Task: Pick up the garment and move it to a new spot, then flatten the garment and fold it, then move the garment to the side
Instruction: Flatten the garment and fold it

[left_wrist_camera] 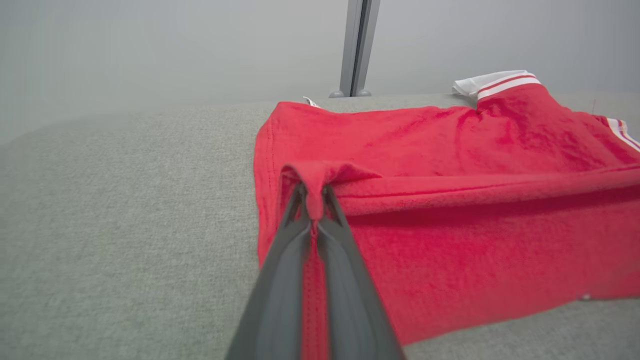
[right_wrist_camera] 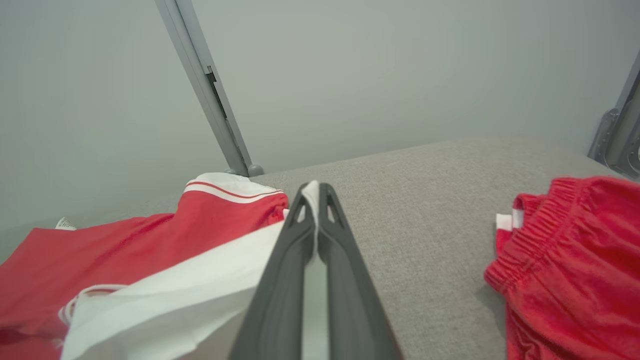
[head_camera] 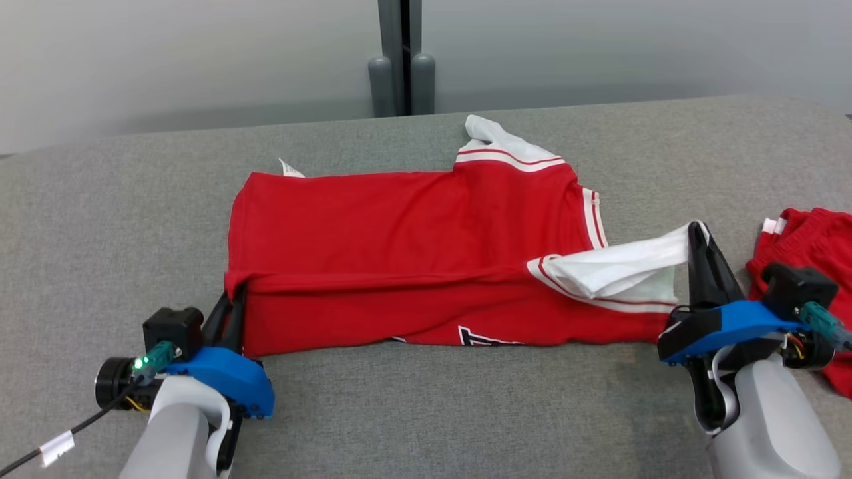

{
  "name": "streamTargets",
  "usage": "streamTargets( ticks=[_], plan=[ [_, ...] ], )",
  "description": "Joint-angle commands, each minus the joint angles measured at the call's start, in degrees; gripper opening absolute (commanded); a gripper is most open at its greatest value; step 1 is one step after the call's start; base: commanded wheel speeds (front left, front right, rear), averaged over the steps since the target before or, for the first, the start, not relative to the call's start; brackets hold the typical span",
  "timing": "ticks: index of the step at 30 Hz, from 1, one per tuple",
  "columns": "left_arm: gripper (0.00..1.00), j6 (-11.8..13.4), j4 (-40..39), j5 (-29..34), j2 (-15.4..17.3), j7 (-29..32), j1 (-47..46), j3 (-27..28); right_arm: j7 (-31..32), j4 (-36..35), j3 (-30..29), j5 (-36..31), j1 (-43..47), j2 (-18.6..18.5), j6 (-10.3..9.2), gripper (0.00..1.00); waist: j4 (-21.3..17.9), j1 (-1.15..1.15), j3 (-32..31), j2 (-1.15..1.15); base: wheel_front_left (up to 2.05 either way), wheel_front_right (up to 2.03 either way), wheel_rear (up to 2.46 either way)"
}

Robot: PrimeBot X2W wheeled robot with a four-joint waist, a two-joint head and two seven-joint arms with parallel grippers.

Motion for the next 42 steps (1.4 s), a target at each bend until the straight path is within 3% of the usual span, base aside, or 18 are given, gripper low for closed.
streamTargets(
  ticks=[1,11,12,13,26,32,42],
  plan=[
    [0.00,-0.09,-0.09,0.05,0.49,-0.15,-1.44,-0.10,-0.18,0.72,-0.04,-1.15,-1.62,-0.26,0.01,0.00,0.59,-0.01,0.76,-0.02,0.00,0.00,0.00],
    [0.00,-0.09,2.38,-0.21,1.10,-0.15,-4.90,-1.53,-0.19,4.50,0.31,-4.69,-6.22,-0.29,0.01,0.01,1.22,-0.01,3.18,-0.02,0.00,0.00,0.00],
    [0.48,-0.09,2.81,-0.43,0.99,-0.15,-4.96,-1.62,-0.19,5.24,0.35,-4.58,-6.38,-0.26,0.01,0.72,1.26,-0.01,3.29,-0.02,0.00,0.00,0.00],
    [1.00,-0.09,3.12,-0.57,0.78,-0.15,-4.90,-1.82,-0.19,5.37,0.30,-4.41,-6.74,-0.27,0.01,1.00,1.29,-0.01,3.39,-0.02,0.00,0.00,0.00],
    [1.00,0.34,-2.08,-0.36,-1.25,-0.15,2.85,2.27,-0.19,-0.49,-0.58,-5.19,4.46,-0.26,0.01,1.00,1.10,-0.01,3.07,-0.02,0.00,0.00,0.00],
    [1.00,0.29,-2.23,0.68,-1.76,-0.15,4.51,3.29,-0.18,3.29,0.52,-4.53,7.98,-0.29,0.01,1.00,1.05,-0.01,2.76,-0.02,0.00,0.00,0.00],
    [1.00,0.04,-1.55,1.06,-2.18,-0.15,3.63,3.63,-0.19,9.04,-0.18,-5.91,4.18,-0.27,0.02,1.00,1.79,-0.01,3.20,-0.02,0.00,0.00,0.00]
  ],
)
